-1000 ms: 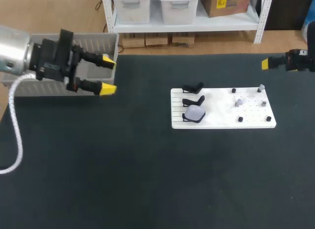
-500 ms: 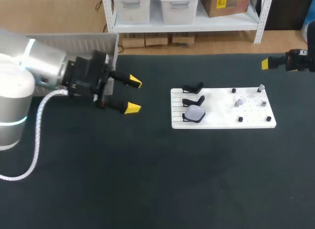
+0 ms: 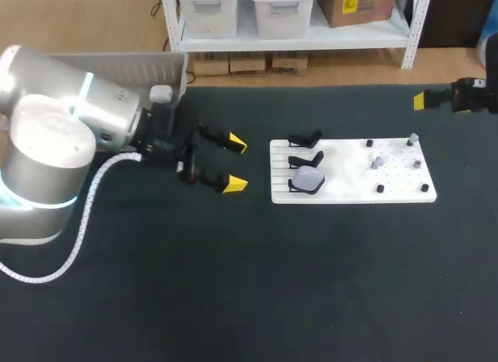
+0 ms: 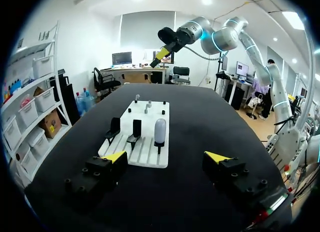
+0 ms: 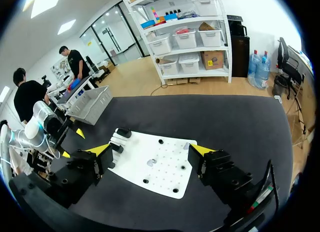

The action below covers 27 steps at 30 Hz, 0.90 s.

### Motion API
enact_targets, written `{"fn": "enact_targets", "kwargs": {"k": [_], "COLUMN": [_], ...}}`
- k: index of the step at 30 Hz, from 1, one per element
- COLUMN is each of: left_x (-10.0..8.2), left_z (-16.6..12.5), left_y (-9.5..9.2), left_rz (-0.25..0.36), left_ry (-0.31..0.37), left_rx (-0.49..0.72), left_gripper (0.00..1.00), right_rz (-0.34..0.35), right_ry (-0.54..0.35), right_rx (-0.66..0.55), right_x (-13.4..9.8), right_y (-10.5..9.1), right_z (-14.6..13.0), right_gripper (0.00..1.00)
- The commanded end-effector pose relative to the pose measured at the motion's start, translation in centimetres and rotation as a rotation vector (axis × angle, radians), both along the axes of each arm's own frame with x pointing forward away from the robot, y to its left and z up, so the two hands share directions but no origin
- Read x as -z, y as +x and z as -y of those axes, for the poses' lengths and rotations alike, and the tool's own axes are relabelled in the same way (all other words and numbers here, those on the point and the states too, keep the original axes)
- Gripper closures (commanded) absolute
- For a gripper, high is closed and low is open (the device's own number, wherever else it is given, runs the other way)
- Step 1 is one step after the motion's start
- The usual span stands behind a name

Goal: Pick up each earbud case from the left stands, insert the matching earbuds, close the lid, and place the case in the box.

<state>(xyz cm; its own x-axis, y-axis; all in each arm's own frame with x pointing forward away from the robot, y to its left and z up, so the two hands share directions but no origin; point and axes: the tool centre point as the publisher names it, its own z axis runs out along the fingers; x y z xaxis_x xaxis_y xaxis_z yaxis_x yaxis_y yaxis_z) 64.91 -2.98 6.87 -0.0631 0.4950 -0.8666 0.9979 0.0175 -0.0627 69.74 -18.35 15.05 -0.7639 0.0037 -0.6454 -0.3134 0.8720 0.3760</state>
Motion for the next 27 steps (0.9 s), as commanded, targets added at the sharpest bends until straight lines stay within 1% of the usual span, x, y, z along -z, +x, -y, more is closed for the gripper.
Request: {"fn": "enact_targets", "kwargs": {"k": [1, 6, 7, 8, 9, 10, 11, 12, 13, 15, 20, 23, 27], "left_x": [0.4, 0.9, 1.0, 1.1, 1.3, 1.4, 1.5, 1.6, 1.7, 2.1, 2.9, 3.4, 4.0], "left_z": [1.1, 2.3, 2.5, 2.7, 2.9, 3.0, 3.2, 3.4, 3.5, 4.0, 5.0, 5.4, 5.9], "left_y": [-0.1, 0.1, 0.2, 0.3, 0.3, 0.4, 0.4, 0.4, 0.4, 0.3, 0.3, 0.3, 0.4], "left_rz": [0.009, 0.001, 0.000, -0.002, -0.006, -0.007, -0.008, -0.009, -0.009, -0.010, -0.019, -0.025, -0.029], "left_ry": [-0.006, -0.022, -0.022, -0.023, -0.025, -0.026, -0.025, -0.025, -0.026, -0.026, -0.014, -0.006, 0.000], "left_rx": [-0.006, -0.006, -0.006, -0.006, -0.005, -0.005, -0.004, -0.004, -0.003, 0.003, 0.018, 0.021, 0.024], "left_gripper": [0.00, 0.01, 0.10, 0.12, 0.11, 0.12, 0.20, 0.21, 0.19, 0.23, 0.21, 0.24, 0.25], "right_rz": [0.001, 0.001, 0.001, 0.001, 0.001, 0.001, 0.001, 0.001, 0.001, 0.001, 0.001, 0.001, 0.001], "right_ry": [0.003, 0.003, 0.003, 0.003, 0.003, 0.003, 0.003, 0.003, 0.003, 0.003, 0.003, 0.003, 0.003], "right_rx": [-0.003, -0.003, -0.003, -0.003, -0.003, -0.003, -0.003, -0.003, -0.003, -0.003, -0.003, -0.003, -0.003], "right_x": [0.1, 0.1, 0.1, 0.1, 0.1, 0.1, 0.1, 0.1, 0.1, 0.1, 0.1, 0.1, 0.1], "right_y": [0.1, 0.1, 0.1, 0.1, 0.1, 0.1, 0.1, 0.1, 0.1, 0.1, 0.1, 0.1, 0.1], "right_z": [0.0, 0.0, 0.0, 0.0, 0.0, 0.0, 0.0, 0.0, 0.0, 0.0, 0.0, 0.0, 0.0], "right_gripper": [0.00, 0.00, 0.00, 0.00, 0.00, 0.00, 0.00, 0.00, 0.00, 0.00, 0.00, 0.00, 0.00]}}
